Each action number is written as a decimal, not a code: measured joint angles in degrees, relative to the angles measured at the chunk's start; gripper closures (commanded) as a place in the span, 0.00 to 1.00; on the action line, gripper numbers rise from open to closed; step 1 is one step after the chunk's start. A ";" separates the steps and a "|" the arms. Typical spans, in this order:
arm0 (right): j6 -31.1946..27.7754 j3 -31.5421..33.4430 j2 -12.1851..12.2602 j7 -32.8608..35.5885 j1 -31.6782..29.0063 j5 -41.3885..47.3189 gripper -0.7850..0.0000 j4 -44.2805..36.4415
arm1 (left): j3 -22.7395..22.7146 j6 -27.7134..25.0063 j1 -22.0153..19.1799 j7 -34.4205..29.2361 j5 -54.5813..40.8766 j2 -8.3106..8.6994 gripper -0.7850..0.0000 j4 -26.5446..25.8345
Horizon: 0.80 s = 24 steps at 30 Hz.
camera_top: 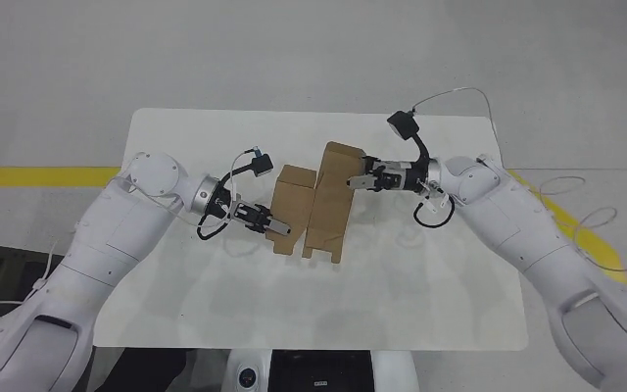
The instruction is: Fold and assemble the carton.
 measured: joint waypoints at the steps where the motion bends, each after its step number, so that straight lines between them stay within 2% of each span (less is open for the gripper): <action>1: 0.00 -1.00 0.27 0.00 0.30 0.61 0.82 -0.28 | 0.19 -0.04 -0.07 0.04 -0.13 0.07 1.00 -0.07; 3: 0.00 -3.18 0.86 0.00 1.07 2.16 0.97 -0.80 | 0.60 -0.14 -0.24 0.14 -0.41 0.23 1.00 -0.22; 4: 0.00 -4.06 1.09 0.00 1.42 2.81 1.00 -0.97 | 0.77 -0.18 -0.31 0.18 -0.53 0.30 1.00 -0.27; 14: 0.00 -10.67 2.83 0.00 4.67 8.61 1.00 -1.61 | 2.59 -0.98 -1.17 0.97 -1.45 0.89 1.00 0.00; 15: 0.00 -11.00 2.97 0.00 4.87 9.23 1.00 -1.65 | 2.77 -1.10 -1.30 1.09 -1.58 0.95 0.87 0.01; 16: 0.00 -11.16 3.08 0.00 4.99 9.72 1.00 -1.67 | 2.89 -1.19 -1.39 1.19 -1.72 1.00 0.58 0.02; 17: 0.00 -11.23 3.17 0.00 5.05 10.23 1.00 -1.67 | 2.98 -1.27 -1.49 1.28 -1.88 1.06 0.12 0.03; 18: 0.00 -11.25 3.29 0.00 5.07 10.89 1.00 -1.61 | 3.06 -1.38 -1.63 1.39 -2.17 1.14 0.00 0.07; 24: 0.00 -9.52 3.56 -0.01 4.21 15.18 1.00 -0.06 | 2.22 -2.39 -2.49 2.37 -5.31 1.58 0.00 1.50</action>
